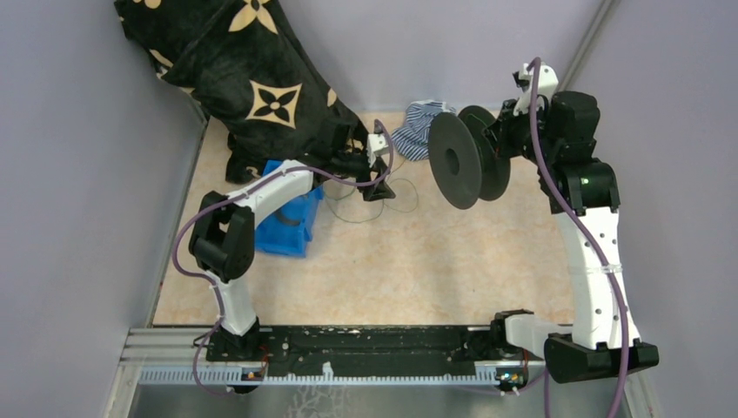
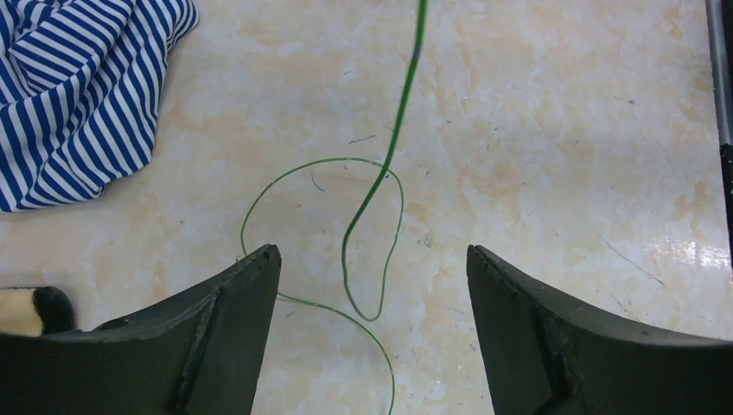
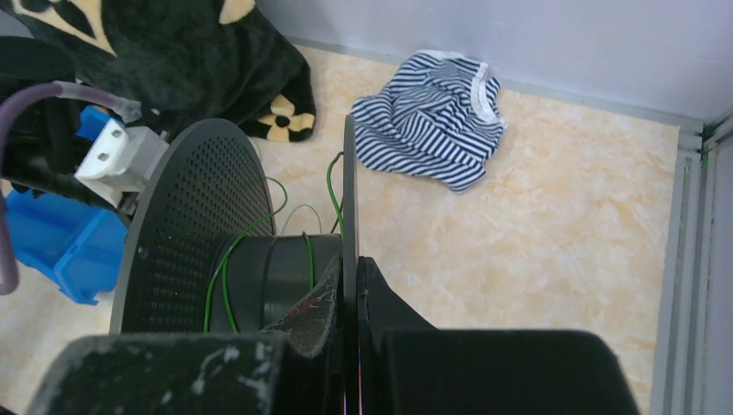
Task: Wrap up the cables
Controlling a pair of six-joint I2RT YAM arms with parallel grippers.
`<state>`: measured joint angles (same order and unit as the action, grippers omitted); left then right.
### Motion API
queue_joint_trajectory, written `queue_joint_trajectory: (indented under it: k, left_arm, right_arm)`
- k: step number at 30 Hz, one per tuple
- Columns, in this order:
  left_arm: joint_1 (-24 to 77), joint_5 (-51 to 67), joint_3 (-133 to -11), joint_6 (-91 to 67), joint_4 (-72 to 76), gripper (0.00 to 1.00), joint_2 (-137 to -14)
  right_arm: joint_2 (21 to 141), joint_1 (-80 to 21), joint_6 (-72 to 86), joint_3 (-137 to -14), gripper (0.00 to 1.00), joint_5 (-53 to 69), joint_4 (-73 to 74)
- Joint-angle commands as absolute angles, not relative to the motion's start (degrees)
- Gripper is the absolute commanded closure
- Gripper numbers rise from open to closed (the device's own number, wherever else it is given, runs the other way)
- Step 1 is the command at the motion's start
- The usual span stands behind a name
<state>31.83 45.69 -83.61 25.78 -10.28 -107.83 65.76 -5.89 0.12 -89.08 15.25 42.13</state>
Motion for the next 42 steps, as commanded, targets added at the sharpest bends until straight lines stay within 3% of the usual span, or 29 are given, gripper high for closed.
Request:
queue_joint_trajectory:
  k: [1,6,19,25,34,42]
  left_arm:
    - [31.2,46.8,-82.3,27.0,-7.1,0.16,-108.0]
    - [30.9,48.3,-81.4,25.7,-4.9,0.18,-109.2]
    - [29.8,49.0,-79.8,25.3,-3.3,0.41,-111.0]
    - [29.7,49.4,-80.1,25.7,-3.3,0.61,-111.7]
    - [29.4,51.5,-80.2,25.6,-4.4,0.99,-111.8]
    - [29.9,48.5,-80.8,25.7,-8.2,1.0,-112.2]
  right_arm:
    - [64.9,-6.3,0.8,-95.2,1.0,17.6,39.1]
    - [65.4,-6.3,1.1,-96.7,1.0,18.0,39.8]
    - [65.8,-6.3,0.6,-98.3,1.0,16.4,39.8]
    - [66.2,-6.3,0.5,-98.7,1.0,15.8,39.7]
    - [67.1,-6.3,1.5,-99.7,1.0,14.6,38.9]
    - [69.9,-6.3,5.1,-102.9,1.0,14.9,37.3]
